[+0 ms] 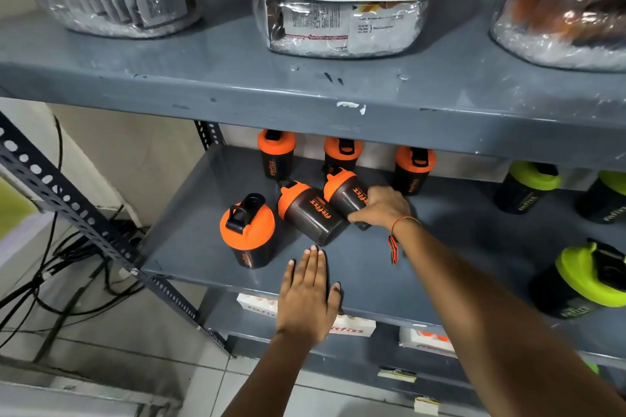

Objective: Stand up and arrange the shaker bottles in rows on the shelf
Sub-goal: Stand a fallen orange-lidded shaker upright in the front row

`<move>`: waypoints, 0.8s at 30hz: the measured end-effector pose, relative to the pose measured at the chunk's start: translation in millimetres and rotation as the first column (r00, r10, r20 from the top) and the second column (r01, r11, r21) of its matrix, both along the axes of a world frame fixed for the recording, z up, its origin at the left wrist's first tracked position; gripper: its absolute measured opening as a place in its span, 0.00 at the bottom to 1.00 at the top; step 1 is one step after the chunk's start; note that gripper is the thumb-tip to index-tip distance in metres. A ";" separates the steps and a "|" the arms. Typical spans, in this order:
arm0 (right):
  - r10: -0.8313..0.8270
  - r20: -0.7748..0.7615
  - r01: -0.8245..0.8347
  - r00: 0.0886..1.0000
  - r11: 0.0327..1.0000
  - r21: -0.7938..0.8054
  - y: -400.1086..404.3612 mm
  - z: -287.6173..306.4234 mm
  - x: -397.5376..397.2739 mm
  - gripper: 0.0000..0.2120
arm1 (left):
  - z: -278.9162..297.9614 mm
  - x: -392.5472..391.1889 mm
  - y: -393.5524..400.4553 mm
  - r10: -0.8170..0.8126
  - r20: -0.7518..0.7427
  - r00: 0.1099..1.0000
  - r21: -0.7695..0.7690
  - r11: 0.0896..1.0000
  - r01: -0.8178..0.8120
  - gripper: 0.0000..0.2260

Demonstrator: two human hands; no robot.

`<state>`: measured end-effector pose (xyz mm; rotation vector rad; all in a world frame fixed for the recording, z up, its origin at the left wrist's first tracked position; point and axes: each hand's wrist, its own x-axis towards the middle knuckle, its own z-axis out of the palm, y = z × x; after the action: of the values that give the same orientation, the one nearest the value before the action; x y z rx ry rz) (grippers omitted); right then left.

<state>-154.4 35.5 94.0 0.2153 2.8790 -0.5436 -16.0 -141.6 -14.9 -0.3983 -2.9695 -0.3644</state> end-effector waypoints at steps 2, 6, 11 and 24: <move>-0.025 -0.027 0.024 0.999 0.999 -0.034 1.7 -3.5 3.6 0.26 | -0.7 0.2 -0.4 -0.003 0.001 1.000 -0.007 1.000 0.003 0.29; -0.125 -0.157 0.094 0.980 0.977 -0.190 3.2 -13.8 14.8 0.25 | 0.5 1.5 -1.0 -0.006 0.000 1.000 -0.013 1.000 0.006 0.29; -0.426 -0.327 0.175 0.844 0.794 -0.583 -12.0 -34.6 31.1 0.32 | -0.9 1.8 -0.6 -0.004 -0.005 1.000 -0.013 1.000 0.004 0.28; -0.520 -0.317 0.269 0.793 0.766 -0.583 -19.0 -62.8 46.9 0.37 | -1.2 3.4 -0.7 -0.009 -0.012 1.000 -0.005 1.000 0.009 0.28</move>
<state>-107.5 16.5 31.2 0.7264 2.9676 -1.6280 -12.6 -142.3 -16.2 -0.4124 -2.9590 -0.3541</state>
